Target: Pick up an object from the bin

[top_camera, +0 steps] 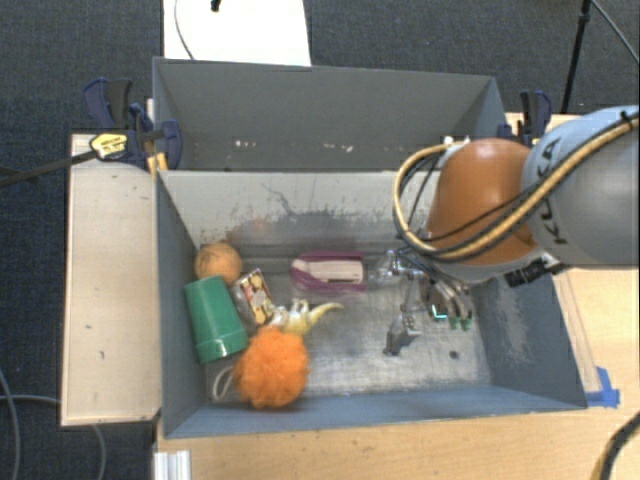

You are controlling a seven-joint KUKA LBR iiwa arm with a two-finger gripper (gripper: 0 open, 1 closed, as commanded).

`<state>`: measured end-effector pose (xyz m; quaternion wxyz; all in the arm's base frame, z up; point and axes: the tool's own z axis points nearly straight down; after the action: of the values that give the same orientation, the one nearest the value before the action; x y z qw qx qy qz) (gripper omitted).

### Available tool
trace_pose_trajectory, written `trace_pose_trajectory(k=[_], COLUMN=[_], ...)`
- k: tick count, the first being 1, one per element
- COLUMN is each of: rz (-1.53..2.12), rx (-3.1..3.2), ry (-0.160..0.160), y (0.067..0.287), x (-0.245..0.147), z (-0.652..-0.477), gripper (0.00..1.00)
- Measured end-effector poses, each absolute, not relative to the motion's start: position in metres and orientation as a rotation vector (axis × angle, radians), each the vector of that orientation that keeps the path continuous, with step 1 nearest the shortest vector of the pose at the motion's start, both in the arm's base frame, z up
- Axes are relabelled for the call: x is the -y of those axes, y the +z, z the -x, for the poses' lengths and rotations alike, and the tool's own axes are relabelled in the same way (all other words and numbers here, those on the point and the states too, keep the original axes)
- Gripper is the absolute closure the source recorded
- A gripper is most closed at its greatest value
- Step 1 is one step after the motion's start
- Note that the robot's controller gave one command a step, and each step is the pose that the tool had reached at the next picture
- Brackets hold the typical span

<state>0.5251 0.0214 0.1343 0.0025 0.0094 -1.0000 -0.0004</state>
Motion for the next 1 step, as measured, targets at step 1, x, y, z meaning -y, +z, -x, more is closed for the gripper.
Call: trace_pose_trajectory(k=[1], rz=[-0.029], rx=[3.144], ry=[-0.001], y=[0.1382], x=[-0.0213], z=[-0.5271], gripper=[0.0])
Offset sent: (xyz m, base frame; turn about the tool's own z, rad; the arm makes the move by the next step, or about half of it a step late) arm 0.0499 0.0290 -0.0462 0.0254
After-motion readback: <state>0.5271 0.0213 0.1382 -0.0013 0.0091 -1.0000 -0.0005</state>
